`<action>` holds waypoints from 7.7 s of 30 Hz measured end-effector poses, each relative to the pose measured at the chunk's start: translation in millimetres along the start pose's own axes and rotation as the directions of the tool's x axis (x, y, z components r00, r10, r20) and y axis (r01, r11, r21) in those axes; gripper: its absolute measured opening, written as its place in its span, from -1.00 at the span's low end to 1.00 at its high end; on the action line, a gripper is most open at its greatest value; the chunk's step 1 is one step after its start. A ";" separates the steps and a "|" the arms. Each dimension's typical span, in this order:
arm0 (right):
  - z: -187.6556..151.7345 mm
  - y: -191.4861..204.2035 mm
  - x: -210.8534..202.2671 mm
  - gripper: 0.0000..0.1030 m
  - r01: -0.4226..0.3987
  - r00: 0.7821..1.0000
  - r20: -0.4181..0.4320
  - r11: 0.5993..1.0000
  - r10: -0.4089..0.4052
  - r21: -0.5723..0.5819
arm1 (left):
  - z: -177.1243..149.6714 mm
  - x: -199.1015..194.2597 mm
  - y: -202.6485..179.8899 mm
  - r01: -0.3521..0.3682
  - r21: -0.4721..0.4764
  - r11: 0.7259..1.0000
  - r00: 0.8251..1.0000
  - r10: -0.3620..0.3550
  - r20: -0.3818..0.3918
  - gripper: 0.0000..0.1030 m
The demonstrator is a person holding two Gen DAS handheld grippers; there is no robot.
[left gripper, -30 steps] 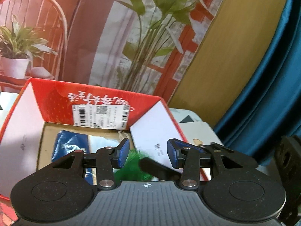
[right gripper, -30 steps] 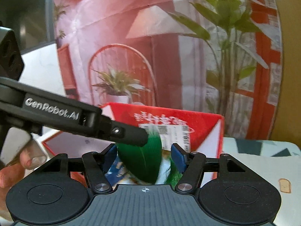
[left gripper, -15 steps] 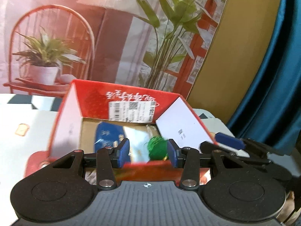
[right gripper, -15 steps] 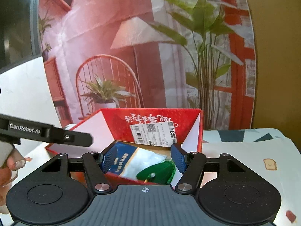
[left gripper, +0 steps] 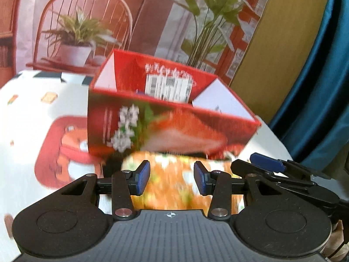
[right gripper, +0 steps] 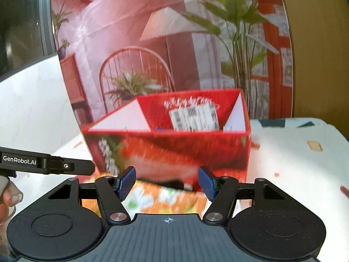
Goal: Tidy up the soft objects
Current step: 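Move both grippers down to the orange floral cushion, then close both grippers on the orange floral cushion and lift it, then carry the orange cushion with both grippers over the red box and lower it in, then open both grippers to release the cushion into the box, then move both grippers down to the black strap item beside the box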
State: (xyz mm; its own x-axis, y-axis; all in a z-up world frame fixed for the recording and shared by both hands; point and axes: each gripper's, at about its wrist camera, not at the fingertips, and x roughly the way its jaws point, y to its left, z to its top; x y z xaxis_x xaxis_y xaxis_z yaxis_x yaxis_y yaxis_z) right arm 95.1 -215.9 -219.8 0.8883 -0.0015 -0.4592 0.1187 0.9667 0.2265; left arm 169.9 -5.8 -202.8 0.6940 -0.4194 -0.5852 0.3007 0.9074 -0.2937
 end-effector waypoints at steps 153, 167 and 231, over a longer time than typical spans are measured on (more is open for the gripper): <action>115.7 -30.2 101.1 -0.76 -0.013 0.994 0.111 1.000 0.011 0.021 | 140.4 68.6 -24.0 -0.168 0.215 0.962 0.963 0.114 0.244 -0.71; 79.6 -35.1 146.9 -0.75 -0.011 0.993 -0.120 0.996 0.022 0.091 | 114.6 121.2 3.7 -0.125 0.238 0.963 0.988 0.142 -0.054 -0.71; -52.6 2.3 32.8 0.46 0.098 0.994 -0.041 0.993 -0.101 -0.070 | -37.2 -19.1 36.1 -0.192 -0.027 0.981 0.981 0.192 0.014 0.12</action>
State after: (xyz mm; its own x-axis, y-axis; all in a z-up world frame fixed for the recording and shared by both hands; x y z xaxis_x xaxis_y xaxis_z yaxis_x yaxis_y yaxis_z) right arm 101.2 -200.3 -279.5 0.8530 -0.0884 -0.5143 0.1736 0.9775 0.1201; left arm 143.2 34.0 -230.4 0.7483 -0.2365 -0.6198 0.1439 0.9699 -0.1963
